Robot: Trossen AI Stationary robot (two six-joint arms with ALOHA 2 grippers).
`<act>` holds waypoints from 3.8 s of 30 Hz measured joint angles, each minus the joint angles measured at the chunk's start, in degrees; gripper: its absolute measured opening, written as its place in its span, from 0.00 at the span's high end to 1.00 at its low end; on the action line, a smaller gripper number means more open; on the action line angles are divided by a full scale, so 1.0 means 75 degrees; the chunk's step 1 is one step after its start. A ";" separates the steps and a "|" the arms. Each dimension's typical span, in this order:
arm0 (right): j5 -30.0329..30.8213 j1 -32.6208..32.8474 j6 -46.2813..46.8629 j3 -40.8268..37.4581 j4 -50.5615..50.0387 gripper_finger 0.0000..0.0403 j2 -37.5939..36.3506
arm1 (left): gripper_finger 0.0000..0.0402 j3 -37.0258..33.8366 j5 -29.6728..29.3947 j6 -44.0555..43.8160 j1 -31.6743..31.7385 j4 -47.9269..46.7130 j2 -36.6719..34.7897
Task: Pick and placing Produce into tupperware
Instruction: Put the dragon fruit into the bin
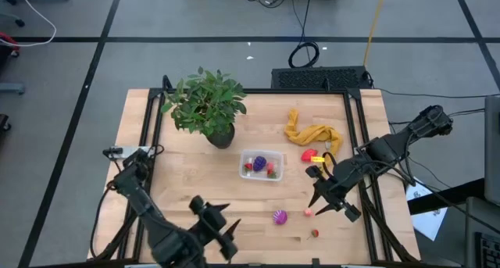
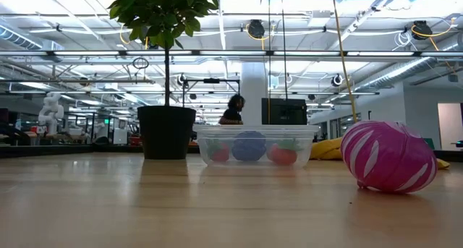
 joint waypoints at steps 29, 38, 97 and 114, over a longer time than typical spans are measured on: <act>0.0189 -0.0001 -0.0304 0.0000 -0.0597 0.71 0.0000 | 0.34 -0.4911 0.6465 -0.5414 0.0160 0.0008 -0.0086; 0.3311 -0.0028 -0.1017 -0.0041 -0.2003 0.71 -0.0001 | 0.34 -0.5785 0.6312 -0.5488 0.0303 0.0112 -0.0790; 0.2023 -0.4326 -0.3818 -0.2218 -0.2081 0.39 0.1732 | 0.34 -0.7502 0.6281 -0.7195 0.0136 0.1239 -0.2290; 0.2052 -0.4334 -0.3143 -0.2218 -0.2186 0.40 0.1228 | 0.35 -0.7505 0.6284 -0.7092 0.0136 0.1201 -0.2287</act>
